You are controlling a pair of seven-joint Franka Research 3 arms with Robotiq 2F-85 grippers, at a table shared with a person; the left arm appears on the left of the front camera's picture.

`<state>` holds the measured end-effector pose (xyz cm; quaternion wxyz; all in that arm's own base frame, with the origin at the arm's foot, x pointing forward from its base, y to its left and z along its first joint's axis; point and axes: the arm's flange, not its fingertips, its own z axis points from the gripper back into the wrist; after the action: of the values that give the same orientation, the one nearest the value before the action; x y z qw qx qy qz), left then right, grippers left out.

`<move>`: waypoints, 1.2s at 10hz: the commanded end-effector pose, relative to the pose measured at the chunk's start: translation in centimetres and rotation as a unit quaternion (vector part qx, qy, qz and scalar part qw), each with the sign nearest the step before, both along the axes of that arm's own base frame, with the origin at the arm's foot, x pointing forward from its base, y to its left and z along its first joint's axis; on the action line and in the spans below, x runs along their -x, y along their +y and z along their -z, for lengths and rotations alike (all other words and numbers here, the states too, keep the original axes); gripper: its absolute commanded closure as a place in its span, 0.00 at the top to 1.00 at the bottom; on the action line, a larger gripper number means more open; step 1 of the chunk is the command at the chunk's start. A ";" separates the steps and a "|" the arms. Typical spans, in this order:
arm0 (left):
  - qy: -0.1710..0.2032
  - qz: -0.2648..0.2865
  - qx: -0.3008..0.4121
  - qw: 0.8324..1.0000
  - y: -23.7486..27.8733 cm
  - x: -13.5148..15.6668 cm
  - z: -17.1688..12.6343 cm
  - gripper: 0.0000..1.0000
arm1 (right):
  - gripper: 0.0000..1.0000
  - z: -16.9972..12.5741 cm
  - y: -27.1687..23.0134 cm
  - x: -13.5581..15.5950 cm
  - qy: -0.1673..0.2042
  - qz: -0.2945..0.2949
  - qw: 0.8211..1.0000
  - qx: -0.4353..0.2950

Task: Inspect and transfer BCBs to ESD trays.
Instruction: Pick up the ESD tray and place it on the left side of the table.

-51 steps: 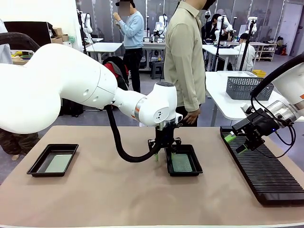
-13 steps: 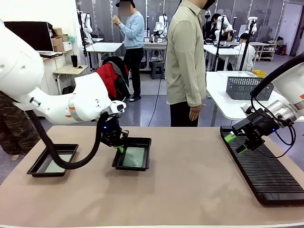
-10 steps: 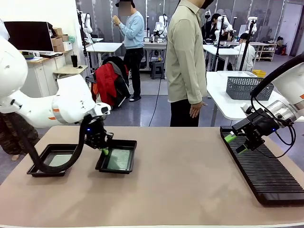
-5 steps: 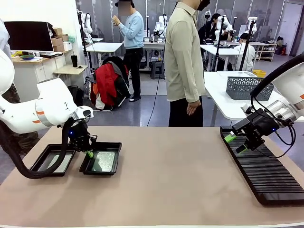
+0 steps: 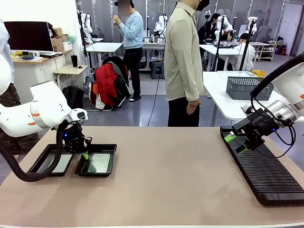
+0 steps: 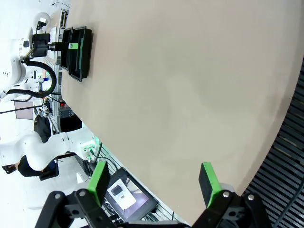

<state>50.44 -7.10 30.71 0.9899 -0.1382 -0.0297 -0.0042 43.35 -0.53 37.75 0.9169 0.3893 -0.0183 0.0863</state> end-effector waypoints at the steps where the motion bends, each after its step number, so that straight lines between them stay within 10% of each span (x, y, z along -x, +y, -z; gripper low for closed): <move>1: 0.001 0.005 0.006 1.000 0.8 0.7 0.2 0.03 | 1.00 -0.2 0.0 0.1 0.001 0.004 1.000 -0.002; 8: 0.001 -0.002 0.000 1.000 0.2 0.0 0.1 0.03 | 1.00 -0.2 0.0 0.1 0.001 0.004 1.000 -0.002; 11: 0.013 -0.005 -0.036 0.999 -0.5 0.7 -2.0 0.39 | 1.00 -0.2 0.0 0.1 0.001 0.004 1.000 -0.002; 12: 0.022 -0.007 -0.049 0.999 -0.5 0.9 -3.1 0.25 | 1.00 -0.2 0.0 0.1 0.001 0.004 1.000 -0.002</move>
<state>50.02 -7.31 32.07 0.9939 -0.1083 -0.0215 -0.0010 43.35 -0.54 37.75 0.9169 0.3893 -0.0183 0.0863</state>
